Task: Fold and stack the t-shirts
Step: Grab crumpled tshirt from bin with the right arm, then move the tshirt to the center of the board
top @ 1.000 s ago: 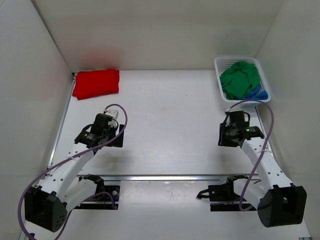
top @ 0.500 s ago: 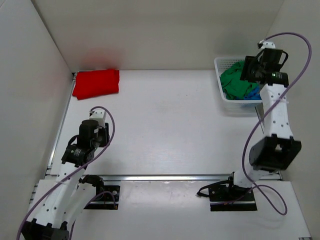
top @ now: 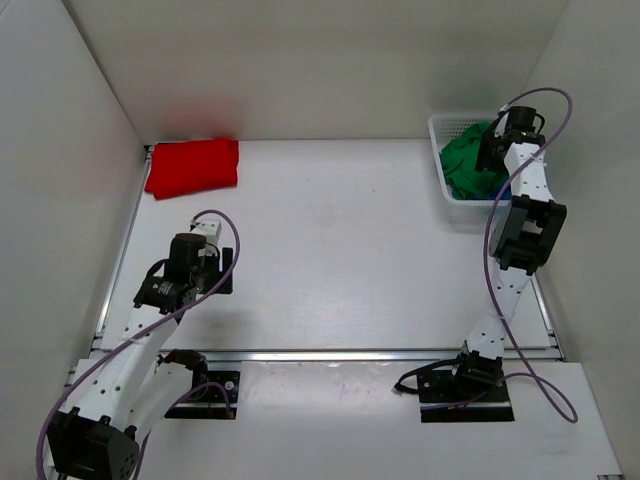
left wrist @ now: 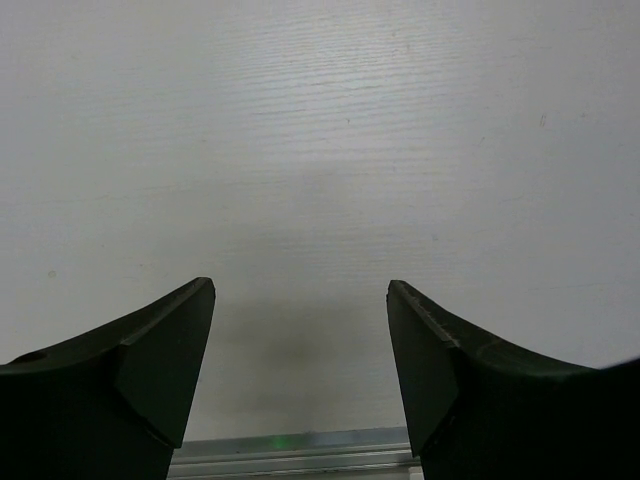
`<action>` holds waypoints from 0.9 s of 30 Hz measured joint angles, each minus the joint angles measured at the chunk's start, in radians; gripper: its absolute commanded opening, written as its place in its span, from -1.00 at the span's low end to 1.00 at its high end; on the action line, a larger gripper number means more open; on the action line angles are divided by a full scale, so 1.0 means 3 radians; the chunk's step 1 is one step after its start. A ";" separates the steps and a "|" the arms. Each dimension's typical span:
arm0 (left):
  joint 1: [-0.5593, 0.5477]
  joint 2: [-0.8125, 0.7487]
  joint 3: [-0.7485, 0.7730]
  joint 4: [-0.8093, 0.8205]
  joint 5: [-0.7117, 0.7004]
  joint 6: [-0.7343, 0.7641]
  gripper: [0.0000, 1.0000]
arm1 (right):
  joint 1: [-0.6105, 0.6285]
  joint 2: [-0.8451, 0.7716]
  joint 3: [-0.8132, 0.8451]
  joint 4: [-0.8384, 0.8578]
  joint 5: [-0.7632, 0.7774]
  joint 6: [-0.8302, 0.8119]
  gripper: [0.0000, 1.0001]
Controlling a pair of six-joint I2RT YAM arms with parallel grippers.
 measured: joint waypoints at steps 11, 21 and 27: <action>0.0046 -0.0041 0.0000 -0.0001 -0.0001 -0.0003 0.60 | 0.0139 0.0615 0.0524 -0.0366 0.0065 -0.0029 -1.00; 0.0018 -0.0047 0.0000 0.0000 0.0000 -0.0004 0.06 | 0.0153 -0.0360 0.0537 -0.0324 -0.0132 0.0126 -1.00; 0.0017 -0.0211 0.0000 -0.0003 -0.0001 -0.0010 0.15 | 0.0584 -0.2211 0.0191 0.0273 -0.0299 0.0196 -1.00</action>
